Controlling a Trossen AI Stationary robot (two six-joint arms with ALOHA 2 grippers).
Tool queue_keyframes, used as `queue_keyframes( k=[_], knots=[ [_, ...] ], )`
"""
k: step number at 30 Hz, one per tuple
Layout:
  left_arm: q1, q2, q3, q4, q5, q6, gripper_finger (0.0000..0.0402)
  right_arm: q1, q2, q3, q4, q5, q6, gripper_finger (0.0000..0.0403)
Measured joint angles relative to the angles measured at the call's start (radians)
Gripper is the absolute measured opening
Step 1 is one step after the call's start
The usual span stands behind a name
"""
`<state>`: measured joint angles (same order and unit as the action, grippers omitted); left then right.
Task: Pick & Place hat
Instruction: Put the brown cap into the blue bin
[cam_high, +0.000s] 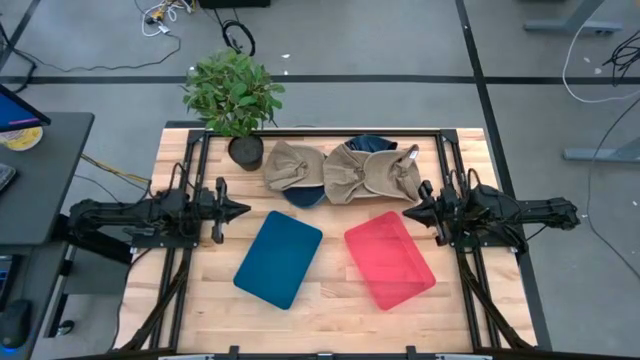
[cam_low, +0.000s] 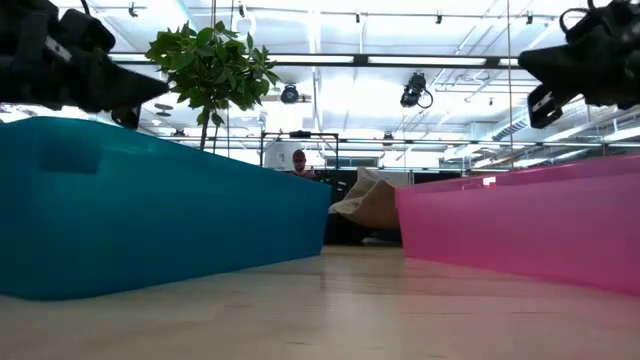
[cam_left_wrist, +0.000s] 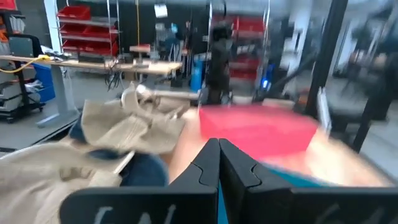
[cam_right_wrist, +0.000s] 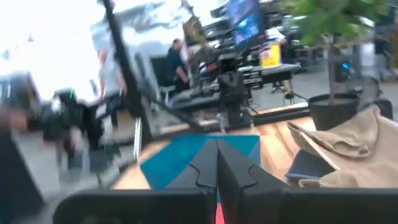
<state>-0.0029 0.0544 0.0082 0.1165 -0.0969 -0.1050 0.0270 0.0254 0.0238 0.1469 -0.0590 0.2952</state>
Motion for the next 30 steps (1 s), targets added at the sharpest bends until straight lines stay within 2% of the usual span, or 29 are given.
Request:
queue_keyframes(
  k=[5,9,12,18,24,30],
  knots=[
    [0.000,0.000,0.000,0.256,-0.002,-0.300,0.0003,0.000,0.000,0.000,0.133,0.158,0.195,0.0004],
    [0.000,0.005,0.000,0.461,-0.116,-0.303,0.0003,0.000,0.000,0.000,0.292,0.278,0.204,0.0004],
    [0.001,0.004,0.002,0.594,-0.194,-0.276,0.0003,0.000,0.015,0.007,0.419,0.327,0.162,0.0004],
    [0.001,0.027,0.122,0.549,-0.215,-0.136,0.0003,0.000,0.172,0.199,0.311,0.340,0.017,0.0004],
    [0.001,0.126,0.286,0.465,-0.225,0.054,0.0003,0.000,0.408,0.445,0.291,0.391,-0.181,0.0004],
    [0.001,0.254,0.411,0.455,-0.225,0.189,0.0002,0.000,0.555,0.665,0.254,0.392,-0.301,0.0002]
  ],
)
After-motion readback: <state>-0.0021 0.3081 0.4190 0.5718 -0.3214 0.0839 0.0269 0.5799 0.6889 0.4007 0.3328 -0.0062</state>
